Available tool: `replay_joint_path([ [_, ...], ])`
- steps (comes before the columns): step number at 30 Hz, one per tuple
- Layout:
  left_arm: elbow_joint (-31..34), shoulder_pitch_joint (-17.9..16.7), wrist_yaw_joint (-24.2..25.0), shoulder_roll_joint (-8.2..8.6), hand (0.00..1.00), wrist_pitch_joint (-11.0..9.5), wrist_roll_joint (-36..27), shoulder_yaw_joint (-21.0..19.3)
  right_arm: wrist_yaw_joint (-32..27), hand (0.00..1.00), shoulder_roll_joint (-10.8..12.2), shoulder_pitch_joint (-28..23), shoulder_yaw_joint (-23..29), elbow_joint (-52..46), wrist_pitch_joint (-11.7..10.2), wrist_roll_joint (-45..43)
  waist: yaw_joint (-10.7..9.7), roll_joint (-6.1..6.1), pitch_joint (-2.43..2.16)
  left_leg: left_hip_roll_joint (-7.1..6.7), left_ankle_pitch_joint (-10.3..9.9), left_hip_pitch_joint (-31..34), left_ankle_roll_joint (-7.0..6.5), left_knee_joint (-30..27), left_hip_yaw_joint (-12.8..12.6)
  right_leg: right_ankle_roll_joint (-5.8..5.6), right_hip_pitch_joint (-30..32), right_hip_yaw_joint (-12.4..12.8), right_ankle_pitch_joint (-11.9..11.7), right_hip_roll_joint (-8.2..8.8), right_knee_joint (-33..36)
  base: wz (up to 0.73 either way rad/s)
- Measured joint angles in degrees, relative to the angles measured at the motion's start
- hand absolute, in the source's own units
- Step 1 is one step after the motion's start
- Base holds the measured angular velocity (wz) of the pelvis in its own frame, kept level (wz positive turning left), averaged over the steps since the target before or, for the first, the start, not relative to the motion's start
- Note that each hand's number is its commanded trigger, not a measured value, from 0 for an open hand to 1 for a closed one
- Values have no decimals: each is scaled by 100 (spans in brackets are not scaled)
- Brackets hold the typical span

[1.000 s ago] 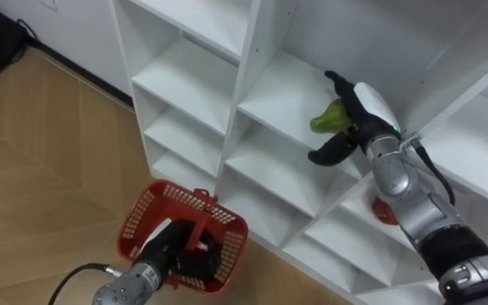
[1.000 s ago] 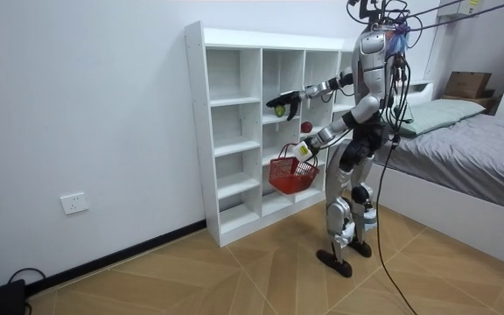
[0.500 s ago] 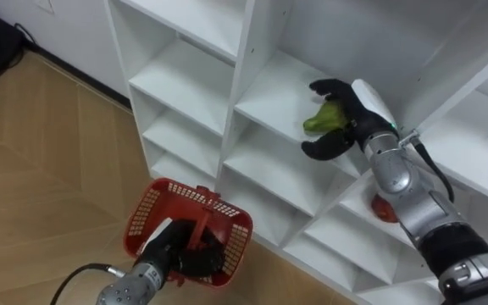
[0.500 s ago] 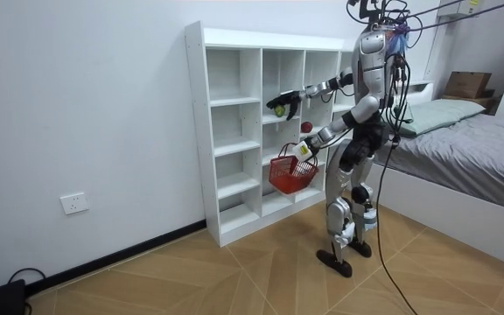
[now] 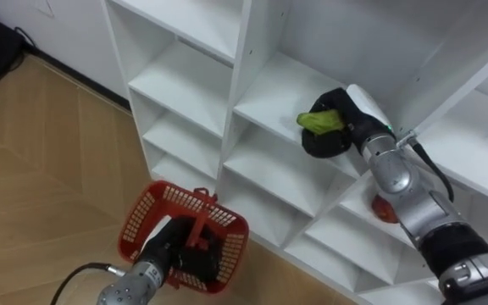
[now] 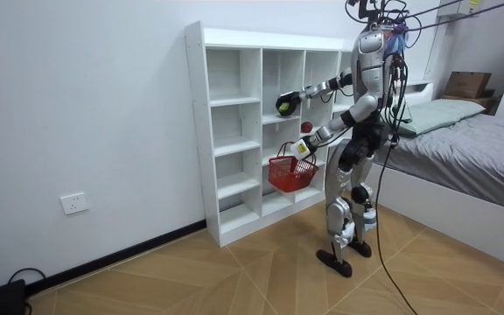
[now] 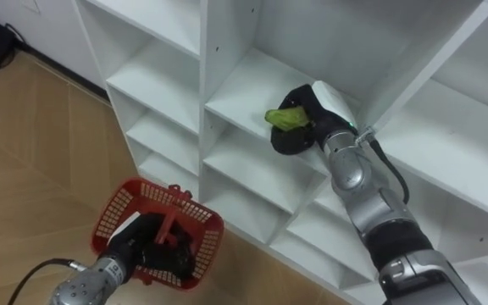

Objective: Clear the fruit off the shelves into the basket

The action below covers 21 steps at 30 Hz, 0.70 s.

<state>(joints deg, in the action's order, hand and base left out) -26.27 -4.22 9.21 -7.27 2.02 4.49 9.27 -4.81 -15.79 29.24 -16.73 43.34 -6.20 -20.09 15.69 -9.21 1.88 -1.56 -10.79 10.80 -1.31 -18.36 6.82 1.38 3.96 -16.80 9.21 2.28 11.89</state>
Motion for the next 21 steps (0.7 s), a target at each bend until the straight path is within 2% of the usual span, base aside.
replay_joint_path([
  [13, -141, 0, -116, 1, 100, -59, -21, 3, 0, 100, 1, -1, 1, 40, -18, -41, -6, -29, 19, -8, 8, -27, -13, 66, -19, -7, 2, 9, 4, 13, 14, 0],
  [17, -140, 6, -151, 2, 100, -115, -49, 3, -2, 100, 3, -1, 1, 55, -22, -14, -8, -80, 51, -10, 8, -14, -13, 66, -16, -13, 9, -1, 8, 14, 8, 0],
  [21, -140, 17, -133, 17, 100, -150, -52, 7, -1, 100, 12, -1, 1, 28, -20, -16, -29, -102, 63, -13, 7, -8, -14, 72, -26, -17, 18, 3, 10, 20, 5, 0],
])
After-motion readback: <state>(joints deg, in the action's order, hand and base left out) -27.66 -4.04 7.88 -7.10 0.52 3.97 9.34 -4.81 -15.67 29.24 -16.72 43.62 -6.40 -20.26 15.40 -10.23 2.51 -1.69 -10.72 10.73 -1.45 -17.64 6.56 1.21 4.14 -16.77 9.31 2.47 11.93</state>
